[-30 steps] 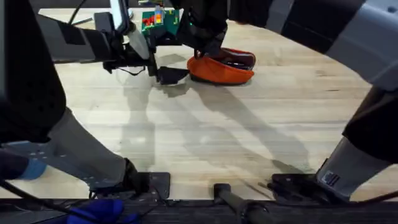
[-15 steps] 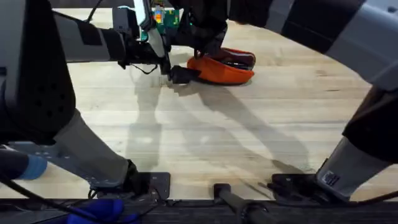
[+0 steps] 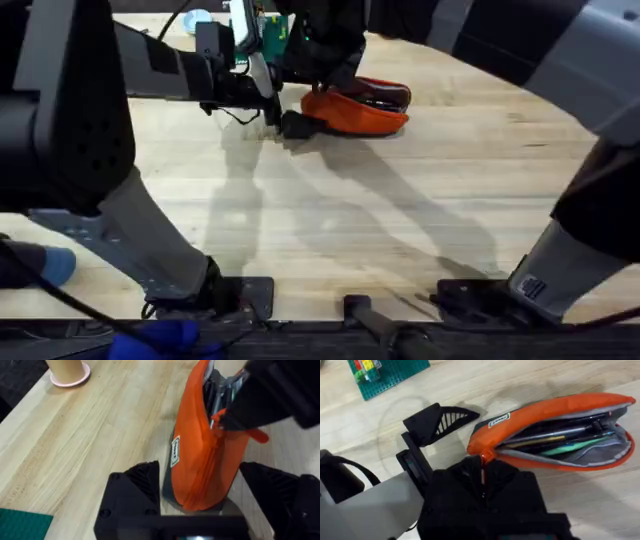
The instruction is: Unzip the bag, pick up the pens from the table one at a time and place them inside, then zip the bag closed.
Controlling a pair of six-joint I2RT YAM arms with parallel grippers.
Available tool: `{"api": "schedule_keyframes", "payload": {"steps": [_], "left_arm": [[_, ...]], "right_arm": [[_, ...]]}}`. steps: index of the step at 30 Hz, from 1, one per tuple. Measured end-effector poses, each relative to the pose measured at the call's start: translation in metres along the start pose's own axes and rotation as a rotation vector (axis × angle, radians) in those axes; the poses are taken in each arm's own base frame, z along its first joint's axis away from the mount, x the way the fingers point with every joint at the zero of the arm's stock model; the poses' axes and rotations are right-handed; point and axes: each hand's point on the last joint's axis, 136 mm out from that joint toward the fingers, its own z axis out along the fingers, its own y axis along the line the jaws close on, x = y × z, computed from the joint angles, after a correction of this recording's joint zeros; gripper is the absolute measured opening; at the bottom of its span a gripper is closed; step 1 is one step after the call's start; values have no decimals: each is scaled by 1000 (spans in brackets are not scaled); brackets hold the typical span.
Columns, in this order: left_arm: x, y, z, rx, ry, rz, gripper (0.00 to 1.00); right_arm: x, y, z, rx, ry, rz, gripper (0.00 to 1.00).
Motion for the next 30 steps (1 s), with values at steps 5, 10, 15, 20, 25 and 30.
{"api": "schedule_keyframes", "payload": {"steps": [5, 10, 15, 20, 25, 30], "left_arm": [[-1, 1, 0, -2, -3, 4, 850], [-2, 1, 0, 1, -10, 5, 670], [-3, -1, 0, 7, -16, 3, 467], [-4, -1, 1, 8, -19, 3, 62], [-4, -1, 1, 8, -20, 5, 47], [-4, 0, 1, 7, -20, 7, 40]], "right_arm": [[0, 0, 0, 0, 0, 0, 31], [0, 0, 0, 0, 0, 0, 31], [0, 0, 0, 0, 0, 0, 31], [0, 0, 0, 0, 0, 0, 31], [0, 0, 0, 2, 1, -1, 31], [0, -1, 0, 5, 2, -2, 31]]}}
